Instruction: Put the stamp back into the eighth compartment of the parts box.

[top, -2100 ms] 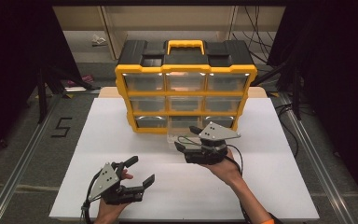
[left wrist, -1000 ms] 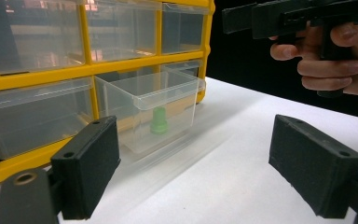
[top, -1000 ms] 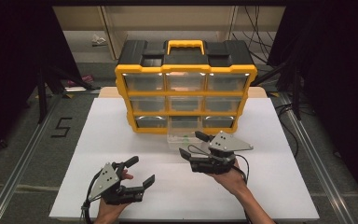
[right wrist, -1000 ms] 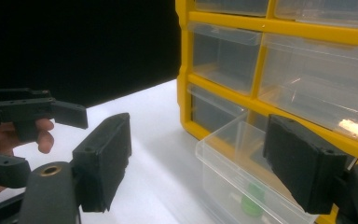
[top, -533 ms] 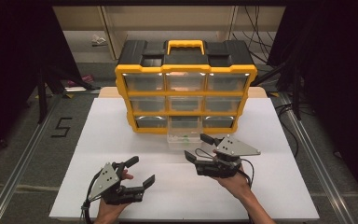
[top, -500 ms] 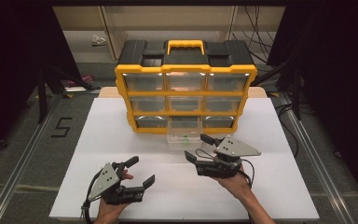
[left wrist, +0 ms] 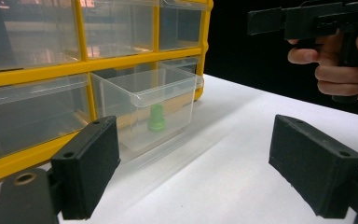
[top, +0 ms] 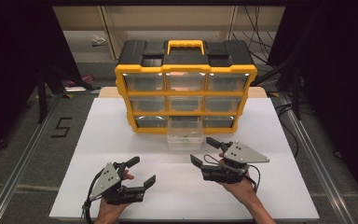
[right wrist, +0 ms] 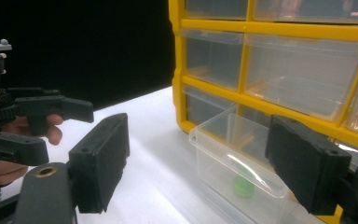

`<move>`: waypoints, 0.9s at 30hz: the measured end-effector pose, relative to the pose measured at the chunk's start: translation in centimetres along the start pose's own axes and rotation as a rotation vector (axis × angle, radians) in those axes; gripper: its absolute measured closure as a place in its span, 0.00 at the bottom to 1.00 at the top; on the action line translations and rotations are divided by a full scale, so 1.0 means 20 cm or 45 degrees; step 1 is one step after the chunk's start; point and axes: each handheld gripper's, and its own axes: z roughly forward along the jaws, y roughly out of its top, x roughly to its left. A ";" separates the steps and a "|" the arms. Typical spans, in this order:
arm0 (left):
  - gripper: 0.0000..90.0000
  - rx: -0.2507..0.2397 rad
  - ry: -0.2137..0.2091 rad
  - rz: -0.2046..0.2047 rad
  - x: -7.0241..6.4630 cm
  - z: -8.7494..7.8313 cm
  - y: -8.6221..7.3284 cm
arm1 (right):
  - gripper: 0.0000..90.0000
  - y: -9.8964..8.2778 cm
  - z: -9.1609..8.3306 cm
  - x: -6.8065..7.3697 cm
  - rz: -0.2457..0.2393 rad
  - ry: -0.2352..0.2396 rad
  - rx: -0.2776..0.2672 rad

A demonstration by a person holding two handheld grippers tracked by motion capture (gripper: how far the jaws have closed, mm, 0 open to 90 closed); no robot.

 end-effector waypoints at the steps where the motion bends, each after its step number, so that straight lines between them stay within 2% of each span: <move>1: 0.17 -0.002 -0.001 0.001 0.00 0.00 0.00 | 0.25 0.00 -0.01 0.00 0.003 -0.003 -0.002; 13: 0.17 -0.001 -0.009 -0.002 0.00 0.00 0.00 | 0.24 -0.04 -0.08 -0.02 0.022 -0.035 -0.013; 27: 0.17 0.000 -0.013 -0.004 0.00 0.00 0.00 | 0.24 -0.08 -0.12 -0.03 0.033 -0.049 -0.038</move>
